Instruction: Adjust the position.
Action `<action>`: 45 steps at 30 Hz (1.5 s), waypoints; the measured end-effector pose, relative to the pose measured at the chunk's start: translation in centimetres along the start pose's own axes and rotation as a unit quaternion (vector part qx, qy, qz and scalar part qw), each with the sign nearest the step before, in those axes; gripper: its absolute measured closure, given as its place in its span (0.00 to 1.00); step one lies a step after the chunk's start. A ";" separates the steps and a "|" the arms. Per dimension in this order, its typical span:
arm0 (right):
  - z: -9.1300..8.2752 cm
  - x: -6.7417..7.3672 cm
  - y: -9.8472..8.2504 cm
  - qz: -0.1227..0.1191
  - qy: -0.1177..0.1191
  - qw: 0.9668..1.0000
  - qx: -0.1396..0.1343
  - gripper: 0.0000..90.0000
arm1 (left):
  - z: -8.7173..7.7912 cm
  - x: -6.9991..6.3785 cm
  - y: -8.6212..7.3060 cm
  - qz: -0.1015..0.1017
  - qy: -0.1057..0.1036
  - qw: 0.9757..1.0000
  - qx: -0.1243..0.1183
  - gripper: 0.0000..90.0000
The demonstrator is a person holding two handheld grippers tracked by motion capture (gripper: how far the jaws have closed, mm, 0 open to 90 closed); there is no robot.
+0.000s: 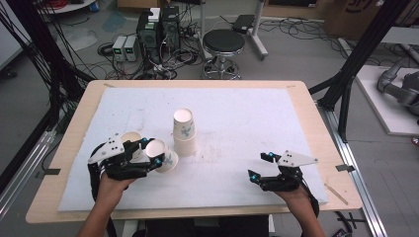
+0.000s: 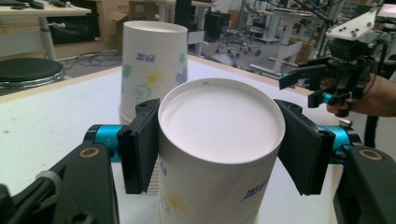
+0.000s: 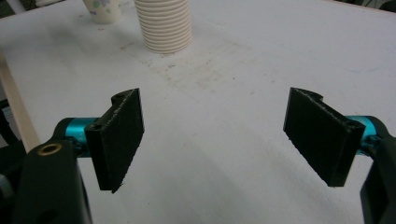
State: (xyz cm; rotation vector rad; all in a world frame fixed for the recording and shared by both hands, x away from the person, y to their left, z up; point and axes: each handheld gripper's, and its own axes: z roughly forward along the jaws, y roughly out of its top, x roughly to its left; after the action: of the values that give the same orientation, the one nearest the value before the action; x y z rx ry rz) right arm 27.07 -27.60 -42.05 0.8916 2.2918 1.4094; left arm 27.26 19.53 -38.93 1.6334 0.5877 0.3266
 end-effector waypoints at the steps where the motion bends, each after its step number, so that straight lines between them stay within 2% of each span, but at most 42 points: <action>1: 0.0 0.0 0.1 -0.002 0.004 1.000 -0.001 0.23 | 0.1 -0.2 0.0 0.001 -0.004 1.000 0.002 0.39; 11: 0.1 0.8 0.1 -0.011 0.035 0.999 0.000 0.23 | 1.8 -1.6 -0.3 0.006 -0.035 0.999 0.017 0.39; 16: 0.3 0.9 0.3 -0.010 0.049 0.999 -0.002 0.21 | 2.1 -1.9 -0.2 0.006 -0.047 0.999 0.015 0.39; 23: 0.9 1.7 1.0 -0.032 0.082 0.996 -0.004 0.21 | 2.5 -2.2 -0.2 0.006 -0.063 0.998 0.014 0.39; 28: 1.2 2.2 1.4 -0.035 0.098 0.995 -0.006 0.21 | 2.8 -2.6 -0.2 0.008 -0.076 0.997 0.016 0.39; 37: 1.7 2.7 1.8 -0.045 0.118 0.992 -0.009 0.22 | 4.0 -3.2 -0.2 0.014 -0.112 0.993 0.024 0.39; 40: 2.0 3.0 2.2 -0.047 0.128 0.991 -0.009 0.22 | 4.5 -3.4 -0.1 0.017 -0.120 0.992 0.026 0.39; 45: 2.9 3.7 3.0 -0.065 0.146 0.987 -0.001 0.22 | 5.4 -3.7 0.2 0.020 -0.132 0.990 0.033 0.39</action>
State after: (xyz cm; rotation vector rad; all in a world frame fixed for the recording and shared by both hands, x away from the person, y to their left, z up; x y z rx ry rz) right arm 26.90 -22.26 -40.50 0.5529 2.5041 1.5729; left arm 27.13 12.97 -39.16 1.7193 0.3674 0.1175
